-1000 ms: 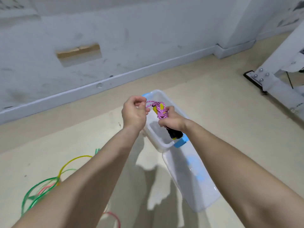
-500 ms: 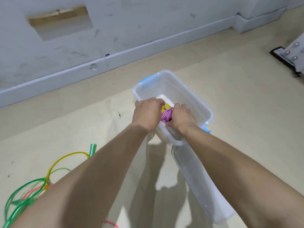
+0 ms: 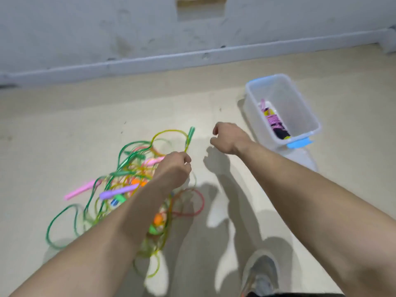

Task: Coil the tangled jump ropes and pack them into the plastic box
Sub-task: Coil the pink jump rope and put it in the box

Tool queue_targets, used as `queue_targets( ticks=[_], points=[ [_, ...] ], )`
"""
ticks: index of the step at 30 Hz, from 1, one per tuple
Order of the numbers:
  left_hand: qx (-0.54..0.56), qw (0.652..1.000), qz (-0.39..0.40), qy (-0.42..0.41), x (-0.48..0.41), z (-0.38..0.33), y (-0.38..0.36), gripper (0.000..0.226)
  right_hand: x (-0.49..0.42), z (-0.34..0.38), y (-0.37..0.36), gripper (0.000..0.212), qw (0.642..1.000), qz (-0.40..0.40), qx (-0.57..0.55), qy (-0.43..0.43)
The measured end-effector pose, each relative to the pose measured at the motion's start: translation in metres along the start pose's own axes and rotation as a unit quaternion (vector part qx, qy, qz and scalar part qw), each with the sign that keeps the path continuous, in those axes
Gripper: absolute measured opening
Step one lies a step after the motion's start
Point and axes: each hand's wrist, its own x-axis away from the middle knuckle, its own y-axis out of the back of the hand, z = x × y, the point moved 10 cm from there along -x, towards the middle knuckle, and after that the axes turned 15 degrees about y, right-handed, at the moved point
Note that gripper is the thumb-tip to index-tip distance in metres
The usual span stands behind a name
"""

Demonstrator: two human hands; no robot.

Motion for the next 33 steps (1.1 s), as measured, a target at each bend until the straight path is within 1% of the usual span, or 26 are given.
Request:
queue_targets(
  ticks=[2,4,6,8,10,13,15,16,17,19,21,22,23,26,27,28,29,30,31,33],
  points=[
    [0.005,0.999,-0.001,0.034,0.01,0.057,-0.008,0.019,0.007,0.032,-0.058,0.036,0.999,0.046,0.003,0.027],
    [-0.016,0.998,0.014,0.065,0.018,0.105,-0.021,0.023,0.011,0.049,-0.11,0.033,0.996,0.082,-0.004,0.026],
    [-0.021,0.996,0.028,0.088,0.02,0.141,-0.033,0.025,0.013,0.055,-0.154,0.033,0.993,0.112,-0.017,0.014],
    [-0.005,0.995,0.018,0.095,0.014,0.161,-0.04,0.024,0.008,0.058,-0.186,0.038,0.992,0.119,-0.039,0.014],
    [0.017,0.996,-0.019,0.088,0.0,0.164,-0.037,0.019,-0.007,0.059,-0.2,0.04,0.995,0.079,-0.062,0.02],
    [0.031,0.991,-0.112,0.071,-0.034,0.154,-0.023,0.02,-0.04,0.064,-0.197,0.033,0.997,-0.027,-0.055,0.047],
    [0.003,0.981,-0.188,0.041,-0.063,0.139,-0.01,0.023,-0.069,0.07,-0.193,0.031,0.994,-0.071,-0.023,0.082],
    [-0.016,0.977,-0.21,0.02,-0.075,0.131,-0.006,0.025,-0.079,0.072,-0.193,0.033,0.992,-0.079,-0.012,0.098],
    [-0.035,0.977,-0.212,0.007,-0.09,0.126,-0.006,0.028,-0.088,0.073,-0.195,0.035,0.991,-0.076,-0.006,0.11],
    [-0.088,0.981,-0.172,0.017,-0.125,0.129,-0.013,0.035,-0.109,0.07,-0.206,0.036,0.992,-0.055,0.007,0.115],
    [-0.147,0.98,-0.131,0.028,-0.146,0.14,-0.022,0.038,-0.122,0.062,-0.213,0.027,0.993,-0.046,0.018,0.104],
    [-0.16,0.979,-0.125,0.022,-0.15,0.144,-0.023,0.038,-0.125,0.056,-0.214,0.024,0.995,-0.049,0.006,0.087],
    [-0.151,0.981,-0.122,0.013,-0.151,0.147,-0.022,0.037,-0.126,0.05,-0.213,0.023,0.996,-0.057,-0.02,0.067],
    [-0.036,0.996,-0.081,-0.013,-0.132,0.151,-0.016,0.034,-0.116,0.024,-0.2,0.021,0.987,-0.113,-0.11,-0.016],
    [-0.004,0.997,-0.075,-0.021,-0.121,0.15,-0.009,0.033,-0.108,0.014,-0.195,0.023,0.984,-0.119,-0.123,-0.053],
    [0.024,0.996,-0.075,-0.029,-0.109,0.148,0.001,0.031,-0.098,0.007,-0.191,0.033,0.983,-0.111,-0.121,-0.083],
    [0.052,0.995,-0.078,-0.035,-0.096,0.144,0.013,0.03,-0.085,0.009,-0.183,0.046,0.986,-0.092,-0.1,-0.092],
    [0.077,0.993,-0.081,-0.038,-0.083,0.141,0.027,0.028,-0.073,0.019,-0.177,0.058,0.992,-0.074,-0.076,-0.072],
    [0.099,0.991,-0.083,-0.038,-0.069,0.135,0.042,0.024,-0.064,0.037,-0.171,0.065,0.996,-0.057,-0.063,-0.025],
    [0.16,0.984,-0.071,-0.014,-0.043,0.126,0.067,0.019,-0.044,0.084,-0.167,0.073,0.995,-0.019,-0.074,0.065]
  ],
)
